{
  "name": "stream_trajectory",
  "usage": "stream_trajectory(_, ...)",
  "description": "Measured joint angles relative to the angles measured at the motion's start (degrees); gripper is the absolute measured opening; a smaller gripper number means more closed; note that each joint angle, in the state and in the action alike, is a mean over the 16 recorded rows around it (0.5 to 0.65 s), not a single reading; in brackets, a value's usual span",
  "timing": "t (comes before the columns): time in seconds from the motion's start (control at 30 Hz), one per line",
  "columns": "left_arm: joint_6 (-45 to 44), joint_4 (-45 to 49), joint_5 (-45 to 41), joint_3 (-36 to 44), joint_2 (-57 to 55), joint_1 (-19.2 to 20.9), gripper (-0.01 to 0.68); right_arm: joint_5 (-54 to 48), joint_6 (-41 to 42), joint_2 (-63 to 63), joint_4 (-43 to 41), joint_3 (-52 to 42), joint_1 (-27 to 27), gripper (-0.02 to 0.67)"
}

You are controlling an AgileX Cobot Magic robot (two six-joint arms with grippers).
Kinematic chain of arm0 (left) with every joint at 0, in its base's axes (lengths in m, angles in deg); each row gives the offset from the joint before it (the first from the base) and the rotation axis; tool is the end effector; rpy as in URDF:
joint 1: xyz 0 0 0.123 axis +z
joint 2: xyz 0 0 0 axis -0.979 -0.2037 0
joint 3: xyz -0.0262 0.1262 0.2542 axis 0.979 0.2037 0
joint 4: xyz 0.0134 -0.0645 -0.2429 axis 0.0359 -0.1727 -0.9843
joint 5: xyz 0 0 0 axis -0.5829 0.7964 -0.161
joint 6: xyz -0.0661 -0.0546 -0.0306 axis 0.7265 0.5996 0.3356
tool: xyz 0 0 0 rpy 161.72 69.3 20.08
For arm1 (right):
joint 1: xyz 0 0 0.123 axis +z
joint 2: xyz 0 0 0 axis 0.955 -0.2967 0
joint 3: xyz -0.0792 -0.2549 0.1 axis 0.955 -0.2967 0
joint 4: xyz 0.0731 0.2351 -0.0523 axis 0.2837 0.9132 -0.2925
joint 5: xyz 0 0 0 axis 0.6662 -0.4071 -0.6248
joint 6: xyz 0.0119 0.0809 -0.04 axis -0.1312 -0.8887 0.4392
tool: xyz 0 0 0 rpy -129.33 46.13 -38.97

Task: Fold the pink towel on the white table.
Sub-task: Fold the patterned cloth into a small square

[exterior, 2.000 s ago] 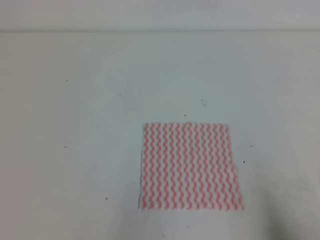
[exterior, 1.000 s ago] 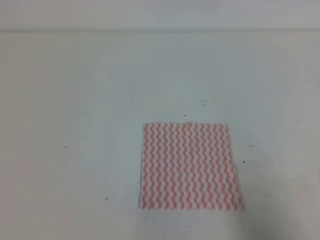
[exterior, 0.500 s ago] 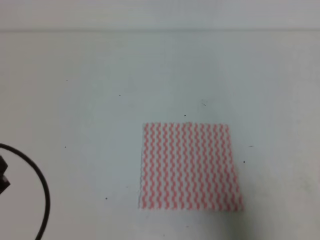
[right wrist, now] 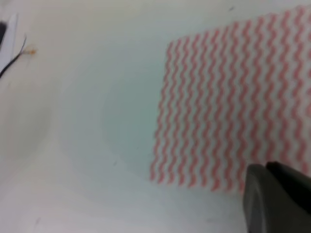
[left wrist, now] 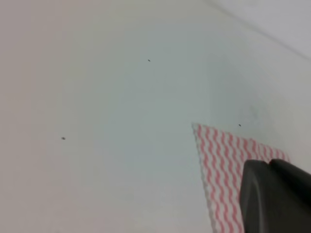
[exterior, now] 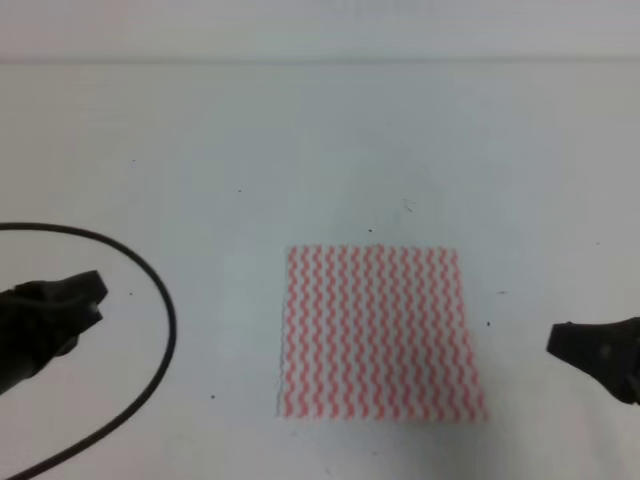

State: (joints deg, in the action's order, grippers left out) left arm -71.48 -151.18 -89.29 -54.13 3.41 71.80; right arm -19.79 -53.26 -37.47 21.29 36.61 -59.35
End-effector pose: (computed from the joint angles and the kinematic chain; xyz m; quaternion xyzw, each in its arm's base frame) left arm 0.1676 -0.0551 0.2598 0.0371 0.8294 -0.2716 0.4868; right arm 0.1466 0.0787 0.2636 0.0163 0.8648 0.3678 0.3413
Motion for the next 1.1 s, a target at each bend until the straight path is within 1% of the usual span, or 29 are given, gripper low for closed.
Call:
stream_trajectory(0.17,-6.7,-5.2,3.5,-3.7,-7.5,-8.3,-0.005,2.6,3.5,-5.1,3.5,1.8,5.5,-0.018)
stream_trajectory(0.3,-9.2,-6.3,6.6,-6.9,-13.1,-15.4,-0.005,5.1,3.1,-8.6,2.4,3.1,9.3,-0.018)
stream_trajectory(0.43,-9.8,-5.5,9.0,-9.0,-17.6,-20.4,-0.006,7.2,0.9,-11.8,-0.6,3.9,11.1,-0.017)
stream_trajectory(0.53,-10.3,-4.9,9.8,-9.9,-20.5,-23.2,-0.007,7.6,-0.7,-14.3,-2.9,4.2,11.0,-0.016)
stream_trajectory(0.7,-11.3,-4.3,9.8,-10.4,-23.7,-25.0,-0.007,7.2,-3.4,-18.7,-6.1,4.2,10.3,0.009)
stream_trajectory(0.87,-12.6,-4.2,9.1,-10.4,-25.4,-25.2,-0.007,7.0,-6.0,-23.5,-7.7,4.2,10.0,0.093)
stream_trajectory(1.1,-13.7,-4.2,8.8,-10.3,-25.9,-25.2,-0.006,7.8,-8.0,-29.9,-7.3,4.2,10.0,0.219)
